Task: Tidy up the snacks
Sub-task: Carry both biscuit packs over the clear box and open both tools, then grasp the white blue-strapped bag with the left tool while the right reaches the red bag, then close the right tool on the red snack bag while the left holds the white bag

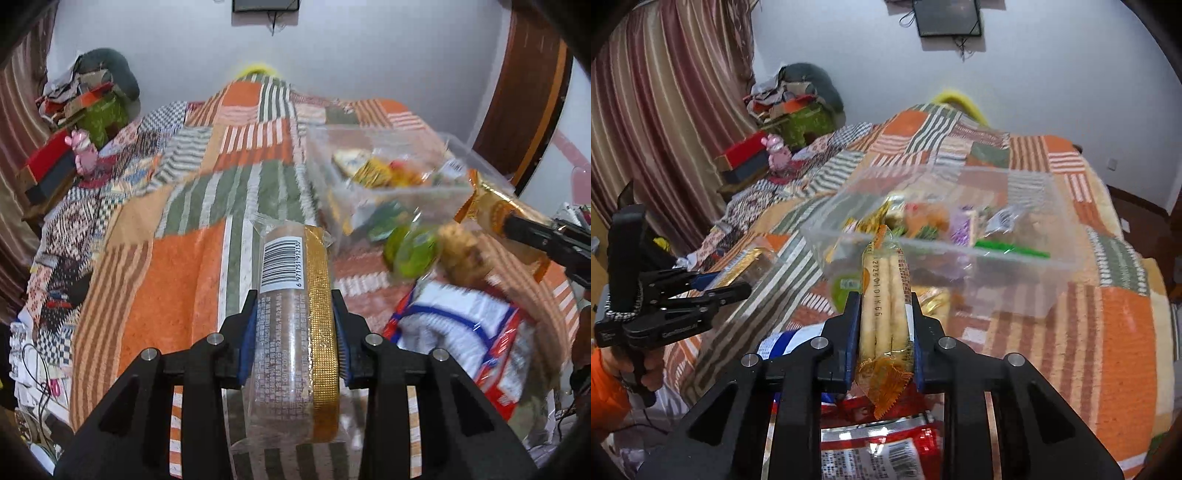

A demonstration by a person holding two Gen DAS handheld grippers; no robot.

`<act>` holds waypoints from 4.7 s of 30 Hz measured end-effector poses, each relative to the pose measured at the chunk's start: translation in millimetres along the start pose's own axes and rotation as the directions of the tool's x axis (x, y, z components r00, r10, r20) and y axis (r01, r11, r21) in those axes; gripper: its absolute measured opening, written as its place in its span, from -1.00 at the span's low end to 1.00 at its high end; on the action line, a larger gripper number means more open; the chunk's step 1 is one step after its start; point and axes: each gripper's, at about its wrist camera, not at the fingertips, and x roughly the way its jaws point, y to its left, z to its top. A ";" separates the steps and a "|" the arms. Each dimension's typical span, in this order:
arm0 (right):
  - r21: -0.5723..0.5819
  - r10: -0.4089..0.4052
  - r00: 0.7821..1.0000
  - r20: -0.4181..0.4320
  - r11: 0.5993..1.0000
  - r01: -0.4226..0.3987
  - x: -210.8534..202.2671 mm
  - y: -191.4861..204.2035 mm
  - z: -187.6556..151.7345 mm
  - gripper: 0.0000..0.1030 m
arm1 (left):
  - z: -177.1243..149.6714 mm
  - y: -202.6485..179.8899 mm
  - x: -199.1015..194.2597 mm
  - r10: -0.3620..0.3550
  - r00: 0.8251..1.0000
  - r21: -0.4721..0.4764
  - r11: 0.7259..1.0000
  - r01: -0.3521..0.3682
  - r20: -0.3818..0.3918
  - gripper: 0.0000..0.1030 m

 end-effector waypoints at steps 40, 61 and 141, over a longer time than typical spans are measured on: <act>0.106 -0.113 0.988 0.105 0.989 0.102 27.4 -62.2 69.5 -0.60 | 131.6 -49.0 67.8 -0.095 0.991 0.056 0.994 0.090 0.090 -0.31; 0.032 -0.176 0.984 -0.039 0.984 0.177 63.2 -61.2 75.0 -0.36 | 138.2 -55.7 94.0 -0.056 0.997 0.097 0.994 0.050 0.051 -0.21; 0.137 -0.128 0.982 -0.142 0.980 0.147 -42.7 -10.1 -67.1 0.62 | -50.4 -76.3 -6.1 -0.168 0.978 0.121 0.976 0.183 -0.120 0.27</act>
